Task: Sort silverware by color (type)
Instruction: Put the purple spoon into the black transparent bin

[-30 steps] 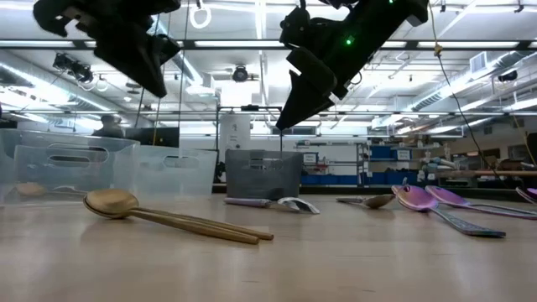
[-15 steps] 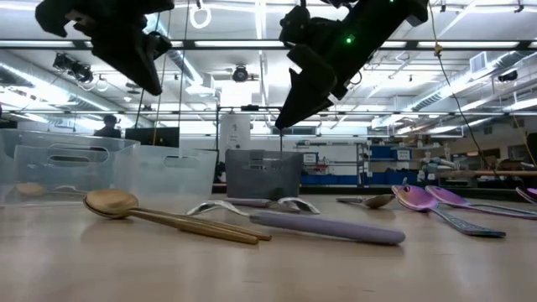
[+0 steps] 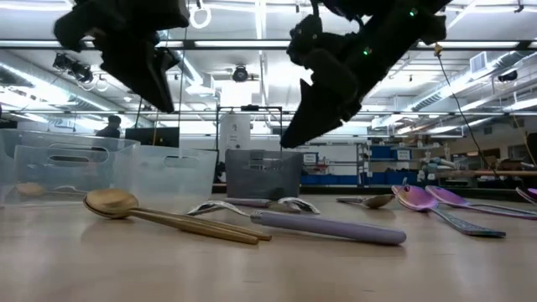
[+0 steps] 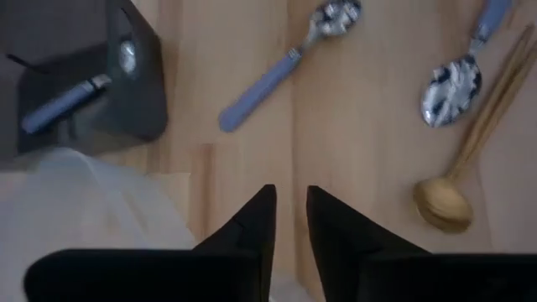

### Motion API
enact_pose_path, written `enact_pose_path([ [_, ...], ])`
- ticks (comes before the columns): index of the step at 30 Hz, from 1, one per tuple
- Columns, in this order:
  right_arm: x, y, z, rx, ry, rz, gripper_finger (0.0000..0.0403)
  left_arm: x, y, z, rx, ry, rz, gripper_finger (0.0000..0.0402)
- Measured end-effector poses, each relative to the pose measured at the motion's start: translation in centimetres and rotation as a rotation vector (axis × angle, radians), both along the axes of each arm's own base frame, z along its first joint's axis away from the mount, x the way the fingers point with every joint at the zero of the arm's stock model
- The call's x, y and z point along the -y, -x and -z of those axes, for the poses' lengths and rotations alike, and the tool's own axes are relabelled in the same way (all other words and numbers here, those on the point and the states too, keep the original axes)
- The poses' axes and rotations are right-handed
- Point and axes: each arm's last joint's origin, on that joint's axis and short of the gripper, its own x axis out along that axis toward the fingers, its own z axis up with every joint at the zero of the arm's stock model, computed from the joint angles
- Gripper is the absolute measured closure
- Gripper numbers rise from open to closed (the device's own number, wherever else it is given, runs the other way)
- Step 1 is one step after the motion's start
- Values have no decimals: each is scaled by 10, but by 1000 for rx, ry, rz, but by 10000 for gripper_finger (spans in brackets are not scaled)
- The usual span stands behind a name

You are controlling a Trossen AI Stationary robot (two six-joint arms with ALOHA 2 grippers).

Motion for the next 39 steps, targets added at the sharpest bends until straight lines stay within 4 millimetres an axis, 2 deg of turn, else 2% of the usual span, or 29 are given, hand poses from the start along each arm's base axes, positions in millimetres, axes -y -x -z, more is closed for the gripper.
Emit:
enact_pose_path([
  [5, -5, -2, 14, -78, -27, 15, 188, 10, 3, 1, 3, 35, -11, 311],
  [11, -6, 11, 4, -345, -32, 45, 185, 21, 5, 0, 19, 51, 21, 311],
  [18, 10, 26, 3, -565, -53, 4, 201, 24, 6, 0, 19, 46, 41, 311],
  [20, 5, 28, 5, -568, -8, -17, 205, 25, 8, 0, 7, 41, 46, 311],
  [24, -20, 36, 6, -553, 155, -68, 210, 26, 9, 1, -12, 22, 71, 311],
  [29, -42, 42, 13, -522, 246, -89, 211, 25, 9, 1, -11, 19, 72, 311],
  [39, -46, 42, 46, -610, 355, -56, 211, 24, 9, 1, -11, 25, 59, 311],
])
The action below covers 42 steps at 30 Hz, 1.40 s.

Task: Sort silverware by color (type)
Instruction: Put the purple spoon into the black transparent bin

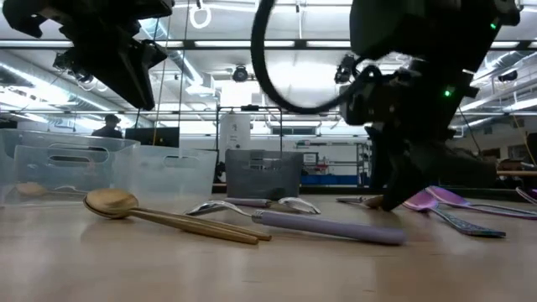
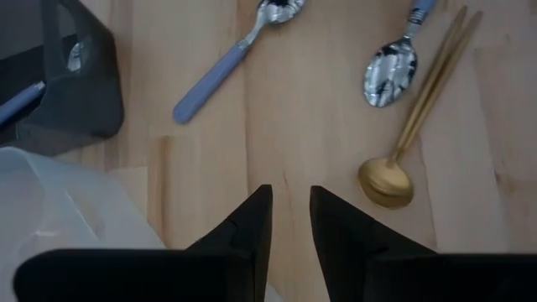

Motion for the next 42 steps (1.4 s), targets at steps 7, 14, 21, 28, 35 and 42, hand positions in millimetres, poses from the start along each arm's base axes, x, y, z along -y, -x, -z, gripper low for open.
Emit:
enact_pose_path([
  [7, 1, -1, 5, -10, 24, 7, 212, 1, 2, 1, -14, 18, -16, 311],
  [14, 0, 0, 6, -26, 5, 6, 262, 23, 16, 4, -102, 162, 11, 311],
  [21, 2, 2, 7, -60, -2, 7, 349, 52, 32, 3, -103, 190, 86, 311],
  [28, 5, 6, 8, -85, 51, 7, 390, 65, 38, 1, -8, 152, 66, 311],
  [35, 6, 9, 7, -113, 86, 6, 389, 71, 41, 0, 39, 116, 68, 311],
  [42, 8, 7, -6, -138, 190, -1, 390, 72, 37, -3, 101, 112, 49, 311],
])
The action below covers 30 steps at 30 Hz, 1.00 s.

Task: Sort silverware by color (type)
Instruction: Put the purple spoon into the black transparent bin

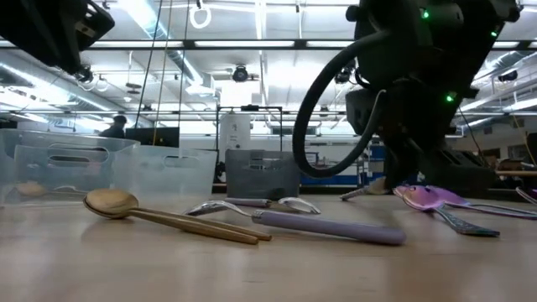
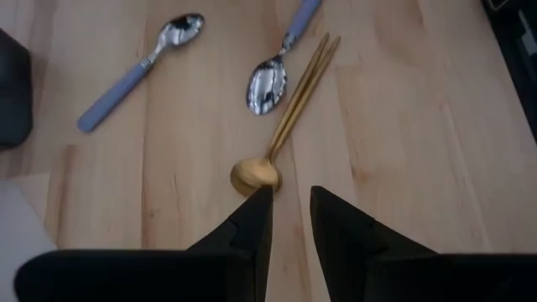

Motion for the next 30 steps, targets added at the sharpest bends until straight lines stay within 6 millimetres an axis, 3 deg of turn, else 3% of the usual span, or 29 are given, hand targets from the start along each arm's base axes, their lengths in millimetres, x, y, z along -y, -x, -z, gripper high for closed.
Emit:
enact_pose_path([
  [6, 2, -7, -18, -6, 124, -36, 391, 1, -2, -2, 27, 16, -5, 311],
  [18, 10, -12, -36, -26, 161, -48, 390, 2, -3, -3, 41, 27, -4, 311],
  [30, 22, -11, -85, 169, 150, -67, 389, 2, -3, -2, 36, 22, -4, 311],
])
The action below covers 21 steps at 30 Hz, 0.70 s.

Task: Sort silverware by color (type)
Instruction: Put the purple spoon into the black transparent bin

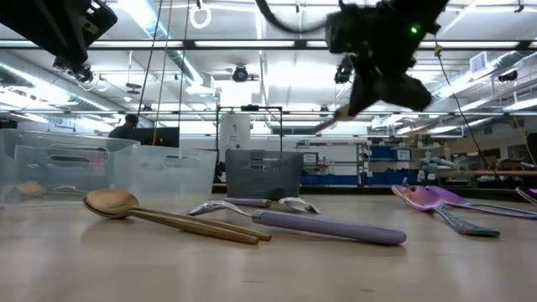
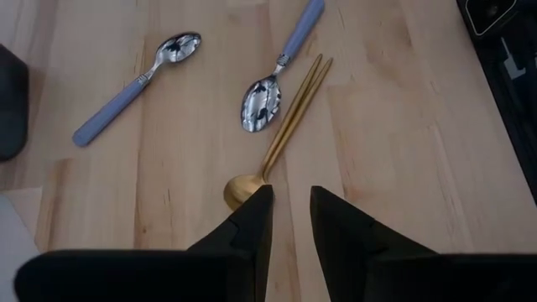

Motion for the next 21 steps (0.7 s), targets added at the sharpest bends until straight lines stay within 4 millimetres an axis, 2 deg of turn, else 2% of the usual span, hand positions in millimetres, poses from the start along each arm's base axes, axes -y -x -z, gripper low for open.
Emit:
enact_pose_path([
  [6, 16, -19, -14, 103, -42, -53, 388, 0, 0, 0, 2, 1, -3, 311],
  [12, 38, -40, -20, 174, -63, -110, 388, 0, 0, 0, 2, 3, -7, 311],
  [21, 73, -60, -29, 285, -132, -183, 387, 0, 0, 0, 3, 12, -20, 311],
])
